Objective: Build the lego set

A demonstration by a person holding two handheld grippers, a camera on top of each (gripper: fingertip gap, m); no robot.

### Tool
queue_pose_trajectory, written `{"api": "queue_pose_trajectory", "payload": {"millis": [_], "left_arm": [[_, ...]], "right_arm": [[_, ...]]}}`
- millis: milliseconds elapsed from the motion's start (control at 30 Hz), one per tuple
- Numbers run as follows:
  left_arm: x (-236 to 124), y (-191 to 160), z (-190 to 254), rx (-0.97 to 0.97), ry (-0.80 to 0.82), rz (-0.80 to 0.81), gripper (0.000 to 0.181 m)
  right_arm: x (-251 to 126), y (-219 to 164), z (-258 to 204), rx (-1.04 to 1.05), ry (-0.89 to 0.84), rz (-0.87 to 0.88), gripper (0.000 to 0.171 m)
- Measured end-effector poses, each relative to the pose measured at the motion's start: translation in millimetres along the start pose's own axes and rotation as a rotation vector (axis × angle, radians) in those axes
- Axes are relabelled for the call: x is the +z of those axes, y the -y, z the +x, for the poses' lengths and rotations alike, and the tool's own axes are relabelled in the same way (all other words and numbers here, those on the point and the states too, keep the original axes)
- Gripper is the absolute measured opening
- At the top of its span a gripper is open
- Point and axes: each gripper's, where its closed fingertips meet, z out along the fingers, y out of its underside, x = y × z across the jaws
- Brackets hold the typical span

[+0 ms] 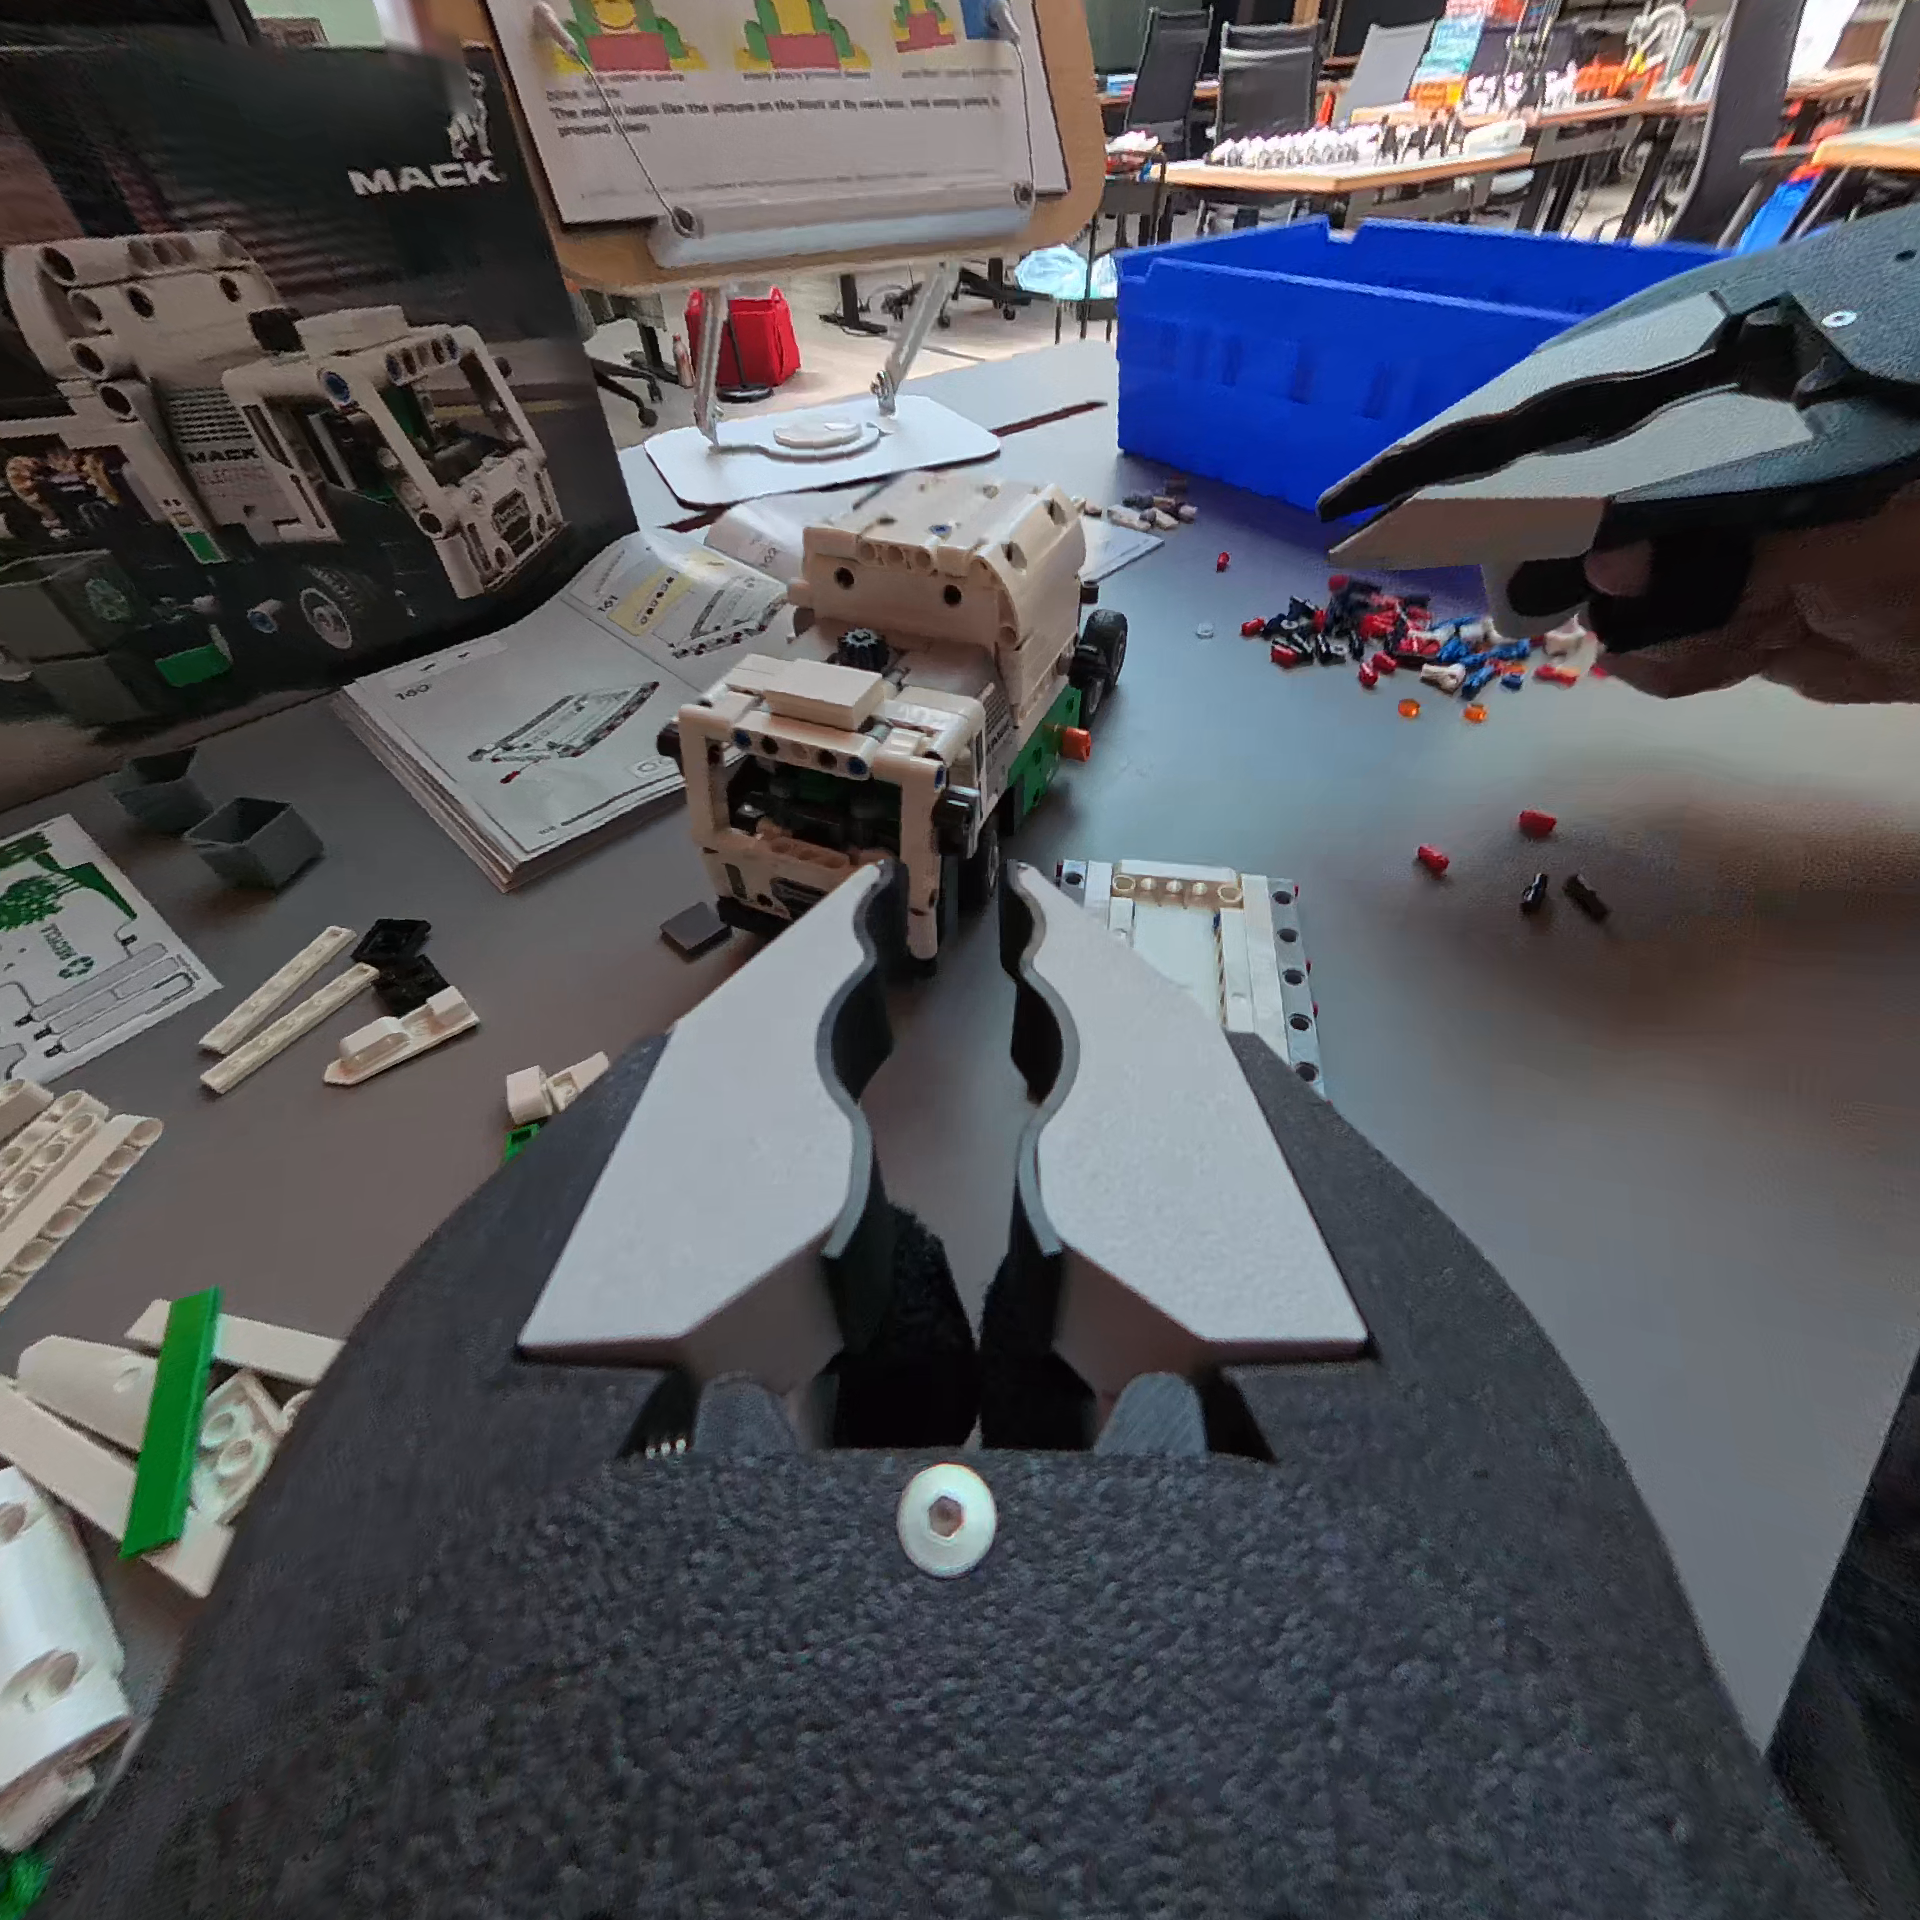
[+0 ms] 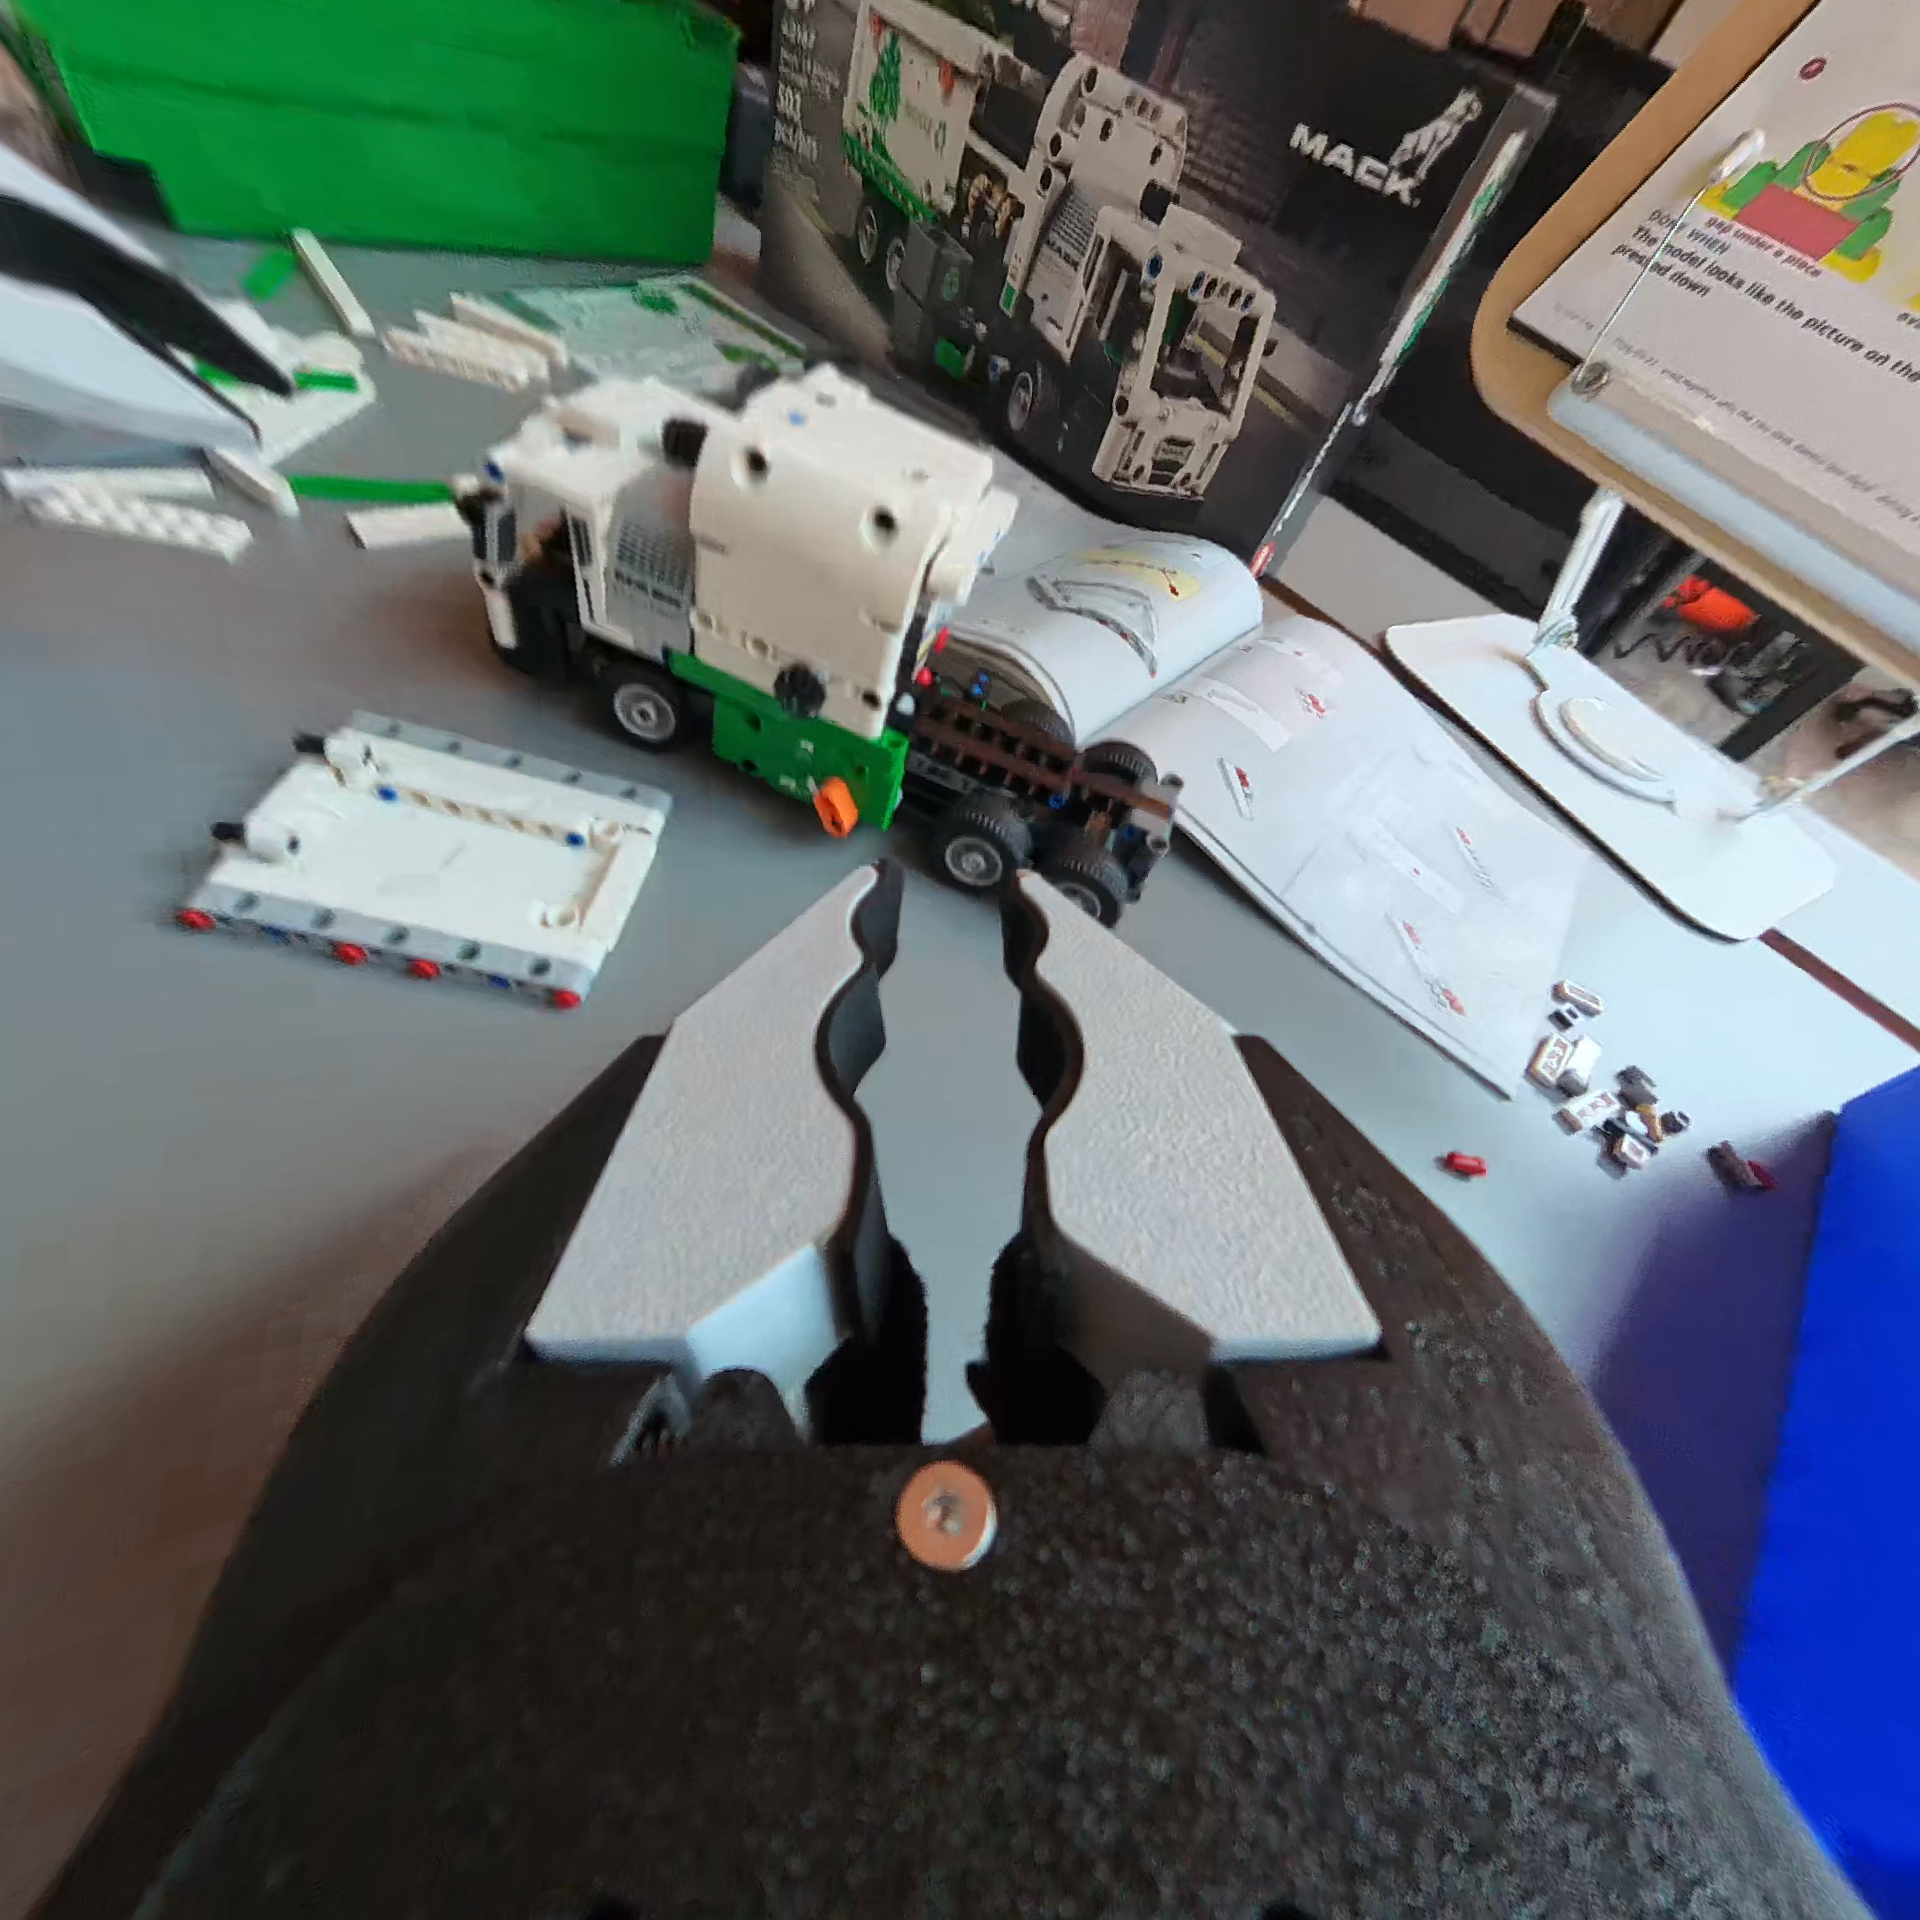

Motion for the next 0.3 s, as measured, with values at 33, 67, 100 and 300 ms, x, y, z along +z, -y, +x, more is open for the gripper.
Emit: {"api": "queue_pose_trajectory", "payload": {"millis": [33,67,100,300], "left_arm": [[-3.1,5.6,-2.9,-0.018,-0.002,0.020,0.014],[-6.0,15.7,-8.1,-0.015,-0.001,0.041,0.014],[-7.4,29.1,-20.0,0.004,0.026,0.050,0.012],[63.3,62.7,-117.5,0.018,0.006,-0.283,0.025]], "right_arm": [[-1.2,10.3,4.2,0.016,0.017,-0.002,0.021],[-1.4,18.7,10.0,0.021,0.029,-0.020,0.025],[-0.6,27.1,16.7,0.027,0.035,-0.026,0.026],[59.5,31.3,61.3,0.061,0.091,-0.181,0.040]]}}
